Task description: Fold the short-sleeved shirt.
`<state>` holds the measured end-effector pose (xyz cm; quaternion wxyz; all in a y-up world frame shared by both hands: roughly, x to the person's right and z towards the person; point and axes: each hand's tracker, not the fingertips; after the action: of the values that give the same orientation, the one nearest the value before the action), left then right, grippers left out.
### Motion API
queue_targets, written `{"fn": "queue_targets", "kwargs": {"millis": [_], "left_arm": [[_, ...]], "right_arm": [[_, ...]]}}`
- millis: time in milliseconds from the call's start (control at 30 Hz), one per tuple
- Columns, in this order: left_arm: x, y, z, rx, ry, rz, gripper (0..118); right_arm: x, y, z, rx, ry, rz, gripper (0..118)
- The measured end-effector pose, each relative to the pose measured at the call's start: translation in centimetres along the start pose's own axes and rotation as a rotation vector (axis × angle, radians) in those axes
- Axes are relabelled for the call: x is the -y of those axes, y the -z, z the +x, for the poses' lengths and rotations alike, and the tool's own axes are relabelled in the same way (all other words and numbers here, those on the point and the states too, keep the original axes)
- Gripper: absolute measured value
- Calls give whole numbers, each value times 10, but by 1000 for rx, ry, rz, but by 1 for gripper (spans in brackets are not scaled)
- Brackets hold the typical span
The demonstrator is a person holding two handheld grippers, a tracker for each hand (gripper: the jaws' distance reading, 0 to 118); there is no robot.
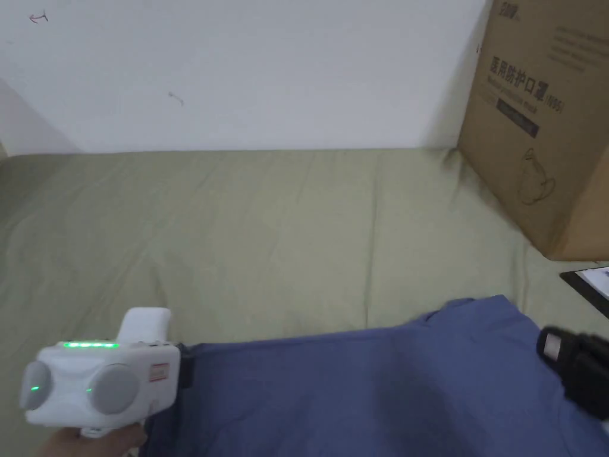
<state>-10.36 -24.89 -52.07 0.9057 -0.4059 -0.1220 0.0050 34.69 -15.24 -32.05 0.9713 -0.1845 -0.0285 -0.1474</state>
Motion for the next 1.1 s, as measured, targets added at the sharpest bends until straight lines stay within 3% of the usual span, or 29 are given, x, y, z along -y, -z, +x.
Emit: {"fn": "queue_targets", "kwargs": {"millis": [67,167,233,267,300,333,400,500,667,733,800,833,867,900,967,1100], "left_arm": [[-3,-12,-5,19,-3,39,1],[-3,-21,-3,31,11,64,1],[-3,-21,-2,33,14,80,1],[-3,-19,-3,36,12,90,1],[-3,-19,-3,37,10,95,1],[-4,-17,-4,39,10,100,1],[-5,-15,-3,45,2,101,1],[-6,-7,-6,55,-27,87,1],[-2,12,-18,59,-89,27,1],[1,19,-19,57,-92,11,1],[2,25,-20,46,-79,-10,1],[3,27,-20,44,-73,-17,1],[3,28,-19,44,-70,-22,1],[2,27,-19,44,-69,-24,1],[1,23,-20,41,-75,-23,1],[-8,-7,-25,55,-101,-7,1]], "right_arm": [[-36,47,30,0,32,-82,0],[-68,143,61,8,23,-457,2],[-73,189,69,68,-66,-501,7],[-74,210,73,83,-110,-523,25],[-75,230,77,119,-120,-561,90],[-73,252,84,144,-102,-604,118],[-59,275,103,162,-19,-579,106],[-66,321,124,182,80,-676,109],[-50,367,140,284,34,-810,103],[-43,377,142,284,12,-935,83],[-40,379,135,268,-47,-1019,55],[-43,376,130,266,-99,-989,40],[-47,372,126,243,-117,-954,15],[-51,367,123,220,-107,-922,3],[-61,351,122,168,-25,-862,3],[-87,294,116,119,-9,-797,3]]}}
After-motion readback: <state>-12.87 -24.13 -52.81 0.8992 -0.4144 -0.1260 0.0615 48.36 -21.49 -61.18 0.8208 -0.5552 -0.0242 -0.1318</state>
